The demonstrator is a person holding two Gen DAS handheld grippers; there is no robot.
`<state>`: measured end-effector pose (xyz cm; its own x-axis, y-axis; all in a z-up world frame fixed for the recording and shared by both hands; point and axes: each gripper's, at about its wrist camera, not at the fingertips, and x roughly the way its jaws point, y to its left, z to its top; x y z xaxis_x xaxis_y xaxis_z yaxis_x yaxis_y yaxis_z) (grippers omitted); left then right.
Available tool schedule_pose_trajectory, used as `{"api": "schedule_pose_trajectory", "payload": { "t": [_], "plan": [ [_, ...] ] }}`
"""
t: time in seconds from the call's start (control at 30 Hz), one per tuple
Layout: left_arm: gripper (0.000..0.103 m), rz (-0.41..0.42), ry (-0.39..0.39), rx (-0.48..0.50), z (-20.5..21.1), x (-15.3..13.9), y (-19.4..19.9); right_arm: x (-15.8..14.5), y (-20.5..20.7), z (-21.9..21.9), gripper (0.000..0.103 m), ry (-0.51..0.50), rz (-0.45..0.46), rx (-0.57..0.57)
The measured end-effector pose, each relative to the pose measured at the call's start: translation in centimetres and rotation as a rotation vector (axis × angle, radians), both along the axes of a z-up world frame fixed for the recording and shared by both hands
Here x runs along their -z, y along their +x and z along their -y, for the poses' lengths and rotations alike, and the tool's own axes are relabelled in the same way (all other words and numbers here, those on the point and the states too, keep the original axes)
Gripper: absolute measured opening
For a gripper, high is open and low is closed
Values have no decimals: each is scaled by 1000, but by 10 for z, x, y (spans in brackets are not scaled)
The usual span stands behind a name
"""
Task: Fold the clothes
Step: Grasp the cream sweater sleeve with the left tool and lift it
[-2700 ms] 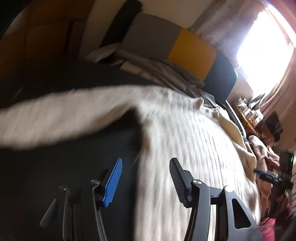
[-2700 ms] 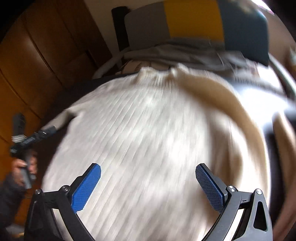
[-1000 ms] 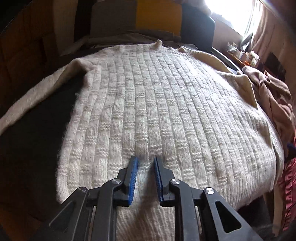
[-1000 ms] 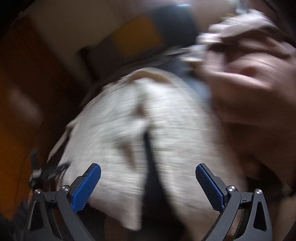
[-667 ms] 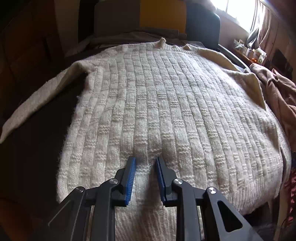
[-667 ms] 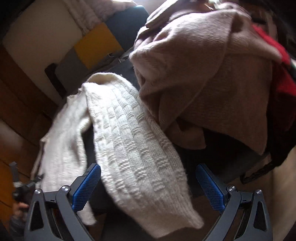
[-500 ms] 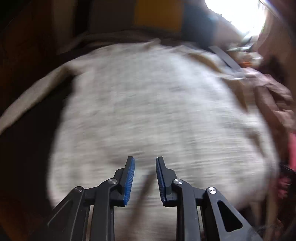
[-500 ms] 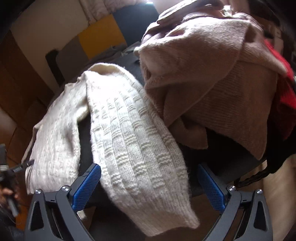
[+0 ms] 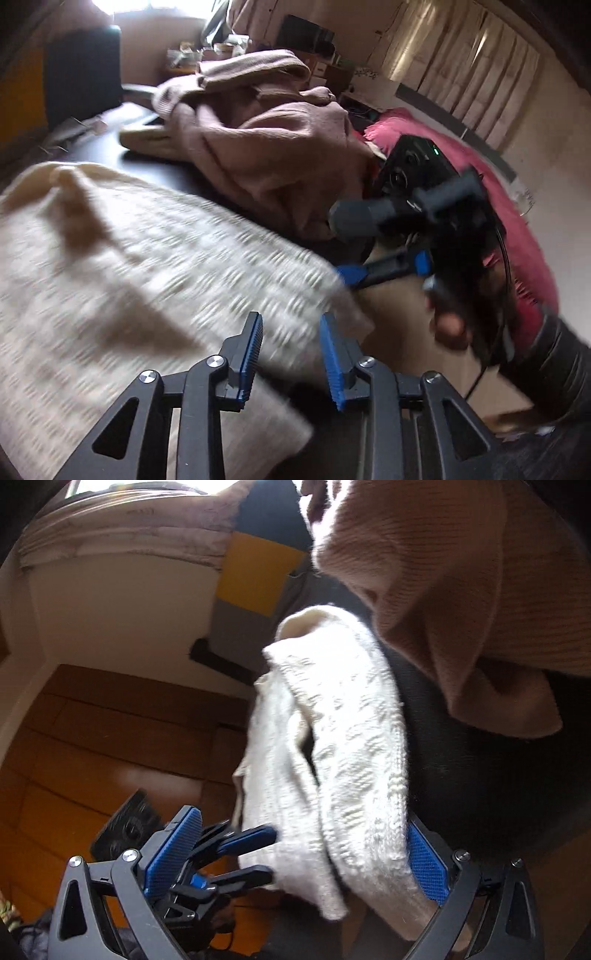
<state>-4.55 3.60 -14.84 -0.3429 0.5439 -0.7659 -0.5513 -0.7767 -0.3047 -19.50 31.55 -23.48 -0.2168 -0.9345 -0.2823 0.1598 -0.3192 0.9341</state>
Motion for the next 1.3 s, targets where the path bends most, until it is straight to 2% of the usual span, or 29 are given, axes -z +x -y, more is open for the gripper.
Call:
{"api": "schedule_pose_trajectory", "payload": {
  "t": [0.07, 0.23, 0.37, 0.47, 0.5, 0.53, 0.6, 0.67, 0.83, 0.9, 1.07, 1.13, 1.2, 1.3],
  "plan": [
    [39, 31, 3, 23, -9, 6, -7, 4, 0, -3, 103, -66, 18, -6],
    [43, 93, -19, 63, -21, 24, -21, 15, -3, -4, 103, -260, 53, -27],
    [47, 129, 13, 74, -20, 32, -26, 17, -9, 0, 103, -307, 65, -63],
    [55, 140, 35, 87, -18, 32, -26, 17, -17, 6, 103, -351, 82, -97],
    [55, 137, 43, 83, -14, 30, -26, 16, -19, 9, 103, -369, 84, -116],
    [56, 129, 52, 73, -8, 27, -25, 13, -22, 14, 103, -367, 82, -139],
    [45, 111, 70, 52, 4, 21, -24, 6, -26, 27, 103, -320, 74, -179],
    [16, 93, 88, 31, 16, 16, -22, -2, -30, 31, 103, -302, 59, -186],
    [13, 46, 142, -27, 49, 0, -19, -32, -36, 32, 103, -313, -13, -159],
    [13, 22, 198, -71, 73, -16, -19, -44, -36, 32, 103, -287, -46, -128],
    [13, -61, 360, -240, 153, -69, -26, -56, -40, 34, 103, -226, -58, -71],
    [13, -104, 410, -323, 190, -92, -33, -58, -50, 55, 103, -199, -59, -64],
    [13, -151, 446, -411, 229, -117, -38, -61, -59, 75, 103, -132, -75, -49],
    [13, -231, 453, -494, 273, -151, -46, -72, -67, 117, 103, 64, -163, -64]
  ]
}}
